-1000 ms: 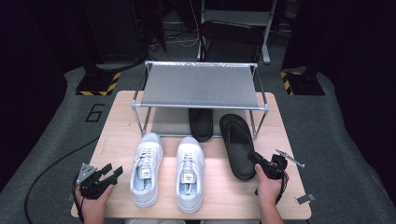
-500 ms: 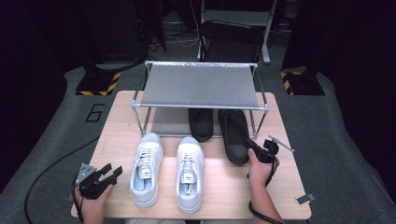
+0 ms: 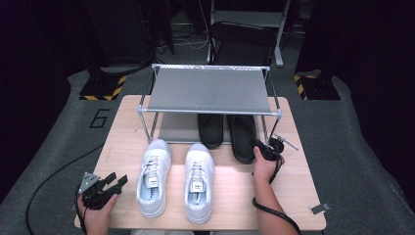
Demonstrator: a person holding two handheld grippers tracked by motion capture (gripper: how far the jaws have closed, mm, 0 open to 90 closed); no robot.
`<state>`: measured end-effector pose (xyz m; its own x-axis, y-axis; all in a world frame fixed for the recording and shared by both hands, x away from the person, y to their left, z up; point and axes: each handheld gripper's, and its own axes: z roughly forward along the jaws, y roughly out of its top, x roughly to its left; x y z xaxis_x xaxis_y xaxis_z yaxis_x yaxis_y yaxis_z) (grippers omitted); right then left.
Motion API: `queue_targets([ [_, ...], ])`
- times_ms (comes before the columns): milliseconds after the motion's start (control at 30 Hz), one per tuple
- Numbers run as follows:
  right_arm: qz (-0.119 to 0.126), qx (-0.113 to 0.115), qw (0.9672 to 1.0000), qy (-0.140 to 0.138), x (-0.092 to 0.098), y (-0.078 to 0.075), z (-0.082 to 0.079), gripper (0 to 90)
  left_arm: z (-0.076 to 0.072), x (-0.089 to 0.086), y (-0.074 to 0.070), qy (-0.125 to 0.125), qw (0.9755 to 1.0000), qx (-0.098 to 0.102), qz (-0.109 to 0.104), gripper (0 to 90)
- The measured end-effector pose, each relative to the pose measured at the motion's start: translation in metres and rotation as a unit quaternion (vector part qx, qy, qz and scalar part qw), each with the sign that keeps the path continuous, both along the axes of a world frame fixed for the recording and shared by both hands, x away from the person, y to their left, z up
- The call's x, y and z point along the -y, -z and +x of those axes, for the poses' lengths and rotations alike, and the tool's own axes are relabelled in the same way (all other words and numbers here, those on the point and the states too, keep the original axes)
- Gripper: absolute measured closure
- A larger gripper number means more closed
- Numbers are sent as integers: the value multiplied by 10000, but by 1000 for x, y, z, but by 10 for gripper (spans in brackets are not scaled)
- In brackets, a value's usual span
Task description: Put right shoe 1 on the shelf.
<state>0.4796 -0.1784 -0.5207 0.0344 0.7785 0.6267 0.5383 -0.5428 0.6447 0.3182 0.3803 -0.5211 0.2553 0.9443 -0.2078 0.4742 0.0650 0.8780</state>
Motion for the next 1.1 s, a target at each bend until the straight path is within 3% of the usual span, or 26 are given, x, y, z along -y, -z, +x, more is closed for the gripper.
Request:
queue_targets([
  [367,-26,64,10000,70,-12,1,25,642,-2,-7,3,-241,9996,44,-138,447],
  [433,43,17,9999,144,-14,2,28,642,-3,-8,2,-190,9997,-47,-128,447],
  [533,-41,68,9999,149,-13,4,31,642,-3,-9,3,-206,9997,-28,-134,448],
  [700,65,13,9996,264,-17,3,36,642,-5,-10,3,-238,9996,-25,-145,447],
  [767,48,91,9997,228,-18,4,39,641,-5,-10,4,-279,9995,13,-149,448],
  [1067,-22,52,9993,376,-19,7,45,641,-6,-10,4,-195,9997,-77,-100,448],
  [1100,-51,43,9992,388,-19,8,45,641,-6,-9,5,-234,9997,-9,-111,447],
])
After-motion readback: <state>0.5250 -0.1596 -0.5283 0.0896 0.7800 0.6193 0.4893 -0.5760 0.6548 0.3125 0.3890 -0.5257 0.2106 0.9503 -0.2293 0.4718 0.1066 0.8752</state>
